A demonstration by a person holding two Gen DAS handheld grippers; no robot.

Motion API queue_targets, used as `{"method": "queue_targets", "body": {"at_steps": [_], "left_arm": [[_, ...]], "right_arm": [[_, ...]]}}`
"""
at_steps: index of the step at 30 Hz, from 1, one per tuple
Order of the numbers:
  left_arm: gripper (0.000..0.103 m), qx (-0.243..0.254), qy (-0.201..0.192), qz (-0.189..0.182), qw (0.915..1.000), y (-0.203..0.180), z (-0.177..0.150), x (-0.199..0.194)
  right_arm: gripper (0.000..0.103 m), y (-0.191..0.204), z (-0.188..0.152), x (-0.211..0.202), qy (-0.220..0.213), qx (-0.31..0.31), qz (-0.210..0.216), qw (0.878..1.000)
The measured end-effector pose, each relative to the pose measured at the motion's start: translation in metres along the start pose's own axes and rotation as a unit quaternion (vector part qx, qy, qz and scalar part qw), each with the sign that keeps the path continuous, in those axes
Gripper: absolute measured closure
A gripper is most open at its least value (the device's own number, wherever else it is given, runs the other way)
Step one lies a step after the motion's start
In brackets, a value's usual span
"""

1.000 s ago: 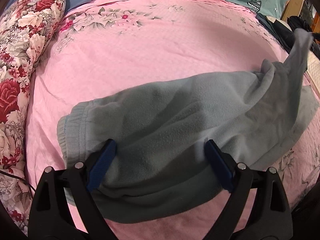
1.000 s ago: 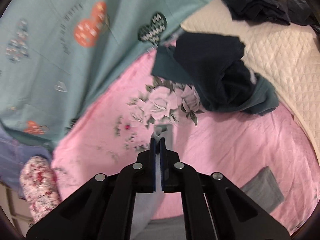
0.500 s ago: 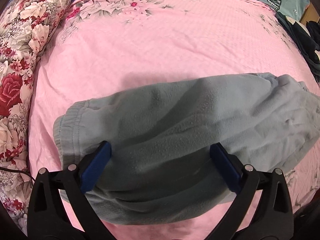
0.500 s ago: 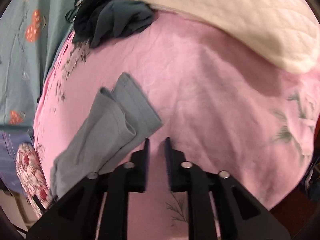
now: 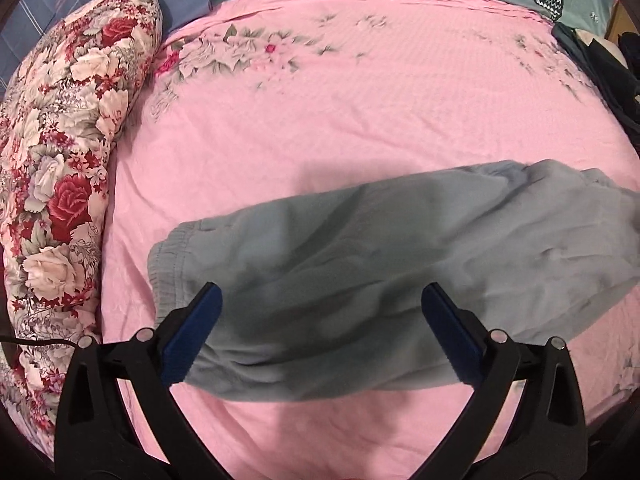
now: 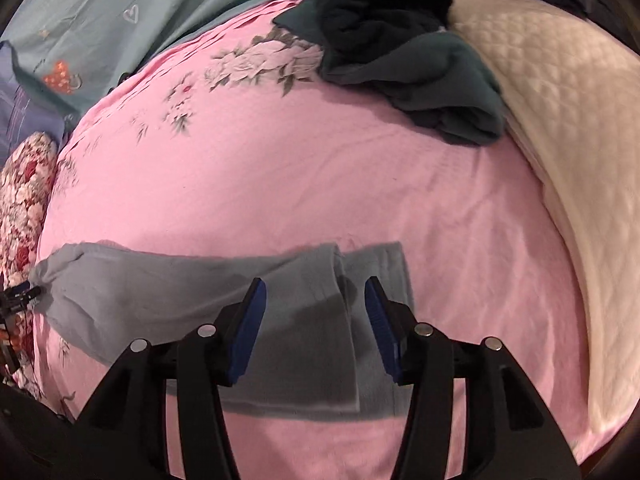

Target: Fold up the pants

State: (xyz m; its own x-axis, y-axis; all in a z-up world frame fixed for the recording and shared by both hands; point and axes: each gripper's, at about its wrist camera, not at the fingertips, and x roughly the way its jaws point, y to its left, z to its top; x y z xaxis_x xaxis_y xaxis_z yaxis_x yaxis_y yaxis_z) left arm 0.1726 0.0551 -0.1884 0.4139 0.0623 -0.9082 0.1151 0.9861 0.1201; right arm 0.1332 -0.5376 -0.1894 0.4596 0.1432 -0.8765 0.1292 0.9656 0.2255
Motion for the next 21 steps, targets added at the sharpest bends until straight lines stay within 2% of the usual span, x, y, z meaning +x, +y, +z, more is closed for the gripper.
{"method": "queue_targets", "body": {"at_steps": [2, 5, 6, 8, 12, 17, 19, 21], "left_arm": [[0.002, -0.003, -0.004, -0.003, 1.0000, -0.007, 0.001, -0.008], [0.002, -0.004, -0.016, -0.008, 0.9998, -0.018, 0.003, -0.022], [0.002, -0.005, -0.018, -0.010, 0.9998, -0.022, 0.003, -0.025], [0.002, -0.003, -0.024, -0.016, 0.9996, -0.031, 0.004, -0.032], [0.002, -0.003, -0.029, -0.028, 0.9992, -0.045, 0.009, -0.037], [0.002, 0.012, -0.041, -0.041, 0.9982, -0.065, 0.014, -0.045], [0.002, 0.021, -0.041, -0.046, 0.9979, -0.073, 0.015, -0.046], [0.002, 0.026, -0.039, -0.050, 0.9976, -0.080, 0.015, -0.044]], "right_arm": [[0.056, 0.002, 0.005, 0.014, 0.014, -0.004, 0.004, 1.000], [0.079, 0.003, 0.002, 0.014, 0.019, -0.017, 0.009, 1.000], [0.089, 0.003, 0.000, 0.013, 0.020, -0.024, 0.011, 0.999], [0.098, -0.001, -0.001, 0.007, 0.015, -0.015, 0.027, 0.999], [0.099, -0.010, -0.003, -0.020, -0.015, 0.002, 0.046, 0.999], [0.099, -0.015, -0.006, -0.049, -0.033, 0.000, 0.032, 0.999], [0.099, -0.018, -0.008, -0.044, -0.027, 0.003, 0.021, 0.999], [0.099, -0.024, -0.010, -0.021, -0.004, 0.011, -0.001, 1.000]]}}
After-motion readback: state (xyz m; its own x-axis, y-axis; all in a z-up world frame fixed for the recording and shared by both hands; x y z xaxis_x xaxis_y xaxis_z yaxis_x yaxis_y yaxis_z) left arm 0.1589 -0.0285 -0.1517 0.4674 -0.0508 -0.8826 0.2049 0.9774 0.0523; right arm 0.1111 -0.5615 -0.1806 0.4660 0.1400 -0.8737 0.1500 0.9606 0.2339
